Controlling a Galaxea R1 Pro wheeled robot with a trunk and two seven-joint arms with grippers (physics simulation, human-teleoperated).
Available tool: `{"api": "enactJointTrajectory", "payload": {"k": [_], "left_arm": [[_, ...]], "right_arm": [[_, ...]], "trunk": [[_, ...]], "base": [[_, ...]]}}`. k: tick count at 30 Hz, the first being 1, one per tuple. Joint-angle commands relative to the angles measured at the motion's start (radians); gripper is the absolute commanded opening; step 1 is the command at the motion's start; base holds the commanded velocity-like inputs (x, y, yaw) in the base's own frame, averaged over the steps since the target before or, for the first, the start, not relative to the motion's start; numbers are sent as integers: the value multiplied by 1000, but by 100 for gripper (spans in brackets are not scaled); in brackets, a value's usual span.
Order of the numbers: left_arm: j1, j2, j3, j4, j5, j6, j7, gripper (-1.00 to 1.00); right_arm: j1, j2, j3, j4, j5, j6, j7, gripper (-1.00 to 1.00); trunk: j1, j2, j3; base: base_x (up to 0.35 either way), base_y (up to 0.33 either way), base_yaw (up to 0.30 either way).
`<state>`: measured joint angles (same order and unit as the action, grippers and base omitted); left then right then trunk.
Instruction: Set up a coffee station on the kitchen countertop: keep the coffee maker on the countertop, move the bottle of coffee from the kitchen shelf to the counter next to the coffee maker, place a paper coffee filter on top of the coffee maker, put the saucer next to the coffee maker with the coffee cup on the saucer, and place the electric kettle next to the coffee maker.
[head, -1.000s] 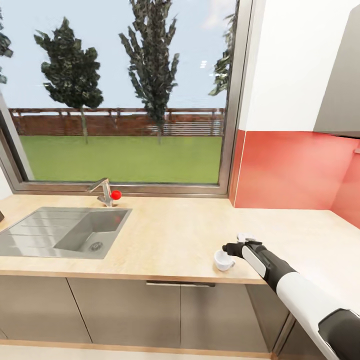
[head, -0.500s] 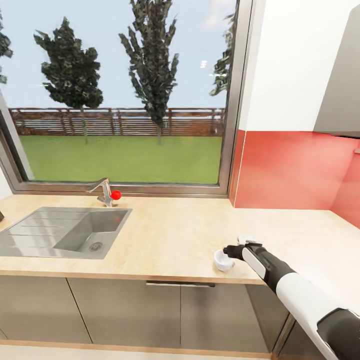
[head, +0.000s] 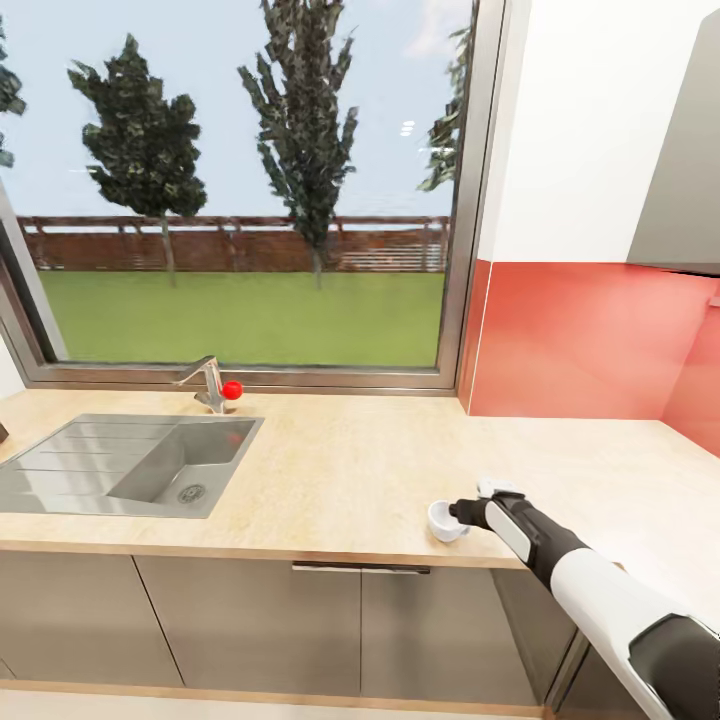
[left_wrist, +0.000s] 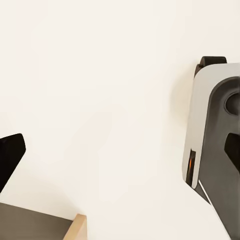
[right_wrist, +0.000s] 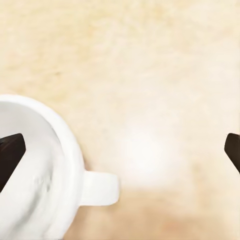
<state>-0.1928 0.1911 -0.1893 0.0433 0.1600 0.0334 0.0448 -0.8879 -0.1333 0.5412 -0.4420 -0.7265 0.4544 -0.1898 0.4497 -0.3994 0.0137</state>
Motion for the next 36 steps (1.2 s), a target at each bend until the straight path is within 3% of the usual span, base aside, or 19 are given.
{"api": "enactJointTrajectory", "payload": {"k": [1,36], "left_arm": [[-1,0,-9,1,10,2,1,100],[1,1,-7,1,10,0,1,100]], "right_arm": [[0,0,8,-2,-10,3,-9,100],[0,6,8,32,-10,3,-8,100]], "trunk": [[0,-1,0],[0,-1,0]], "base": [[0,0,0],[0,25,0]]}}
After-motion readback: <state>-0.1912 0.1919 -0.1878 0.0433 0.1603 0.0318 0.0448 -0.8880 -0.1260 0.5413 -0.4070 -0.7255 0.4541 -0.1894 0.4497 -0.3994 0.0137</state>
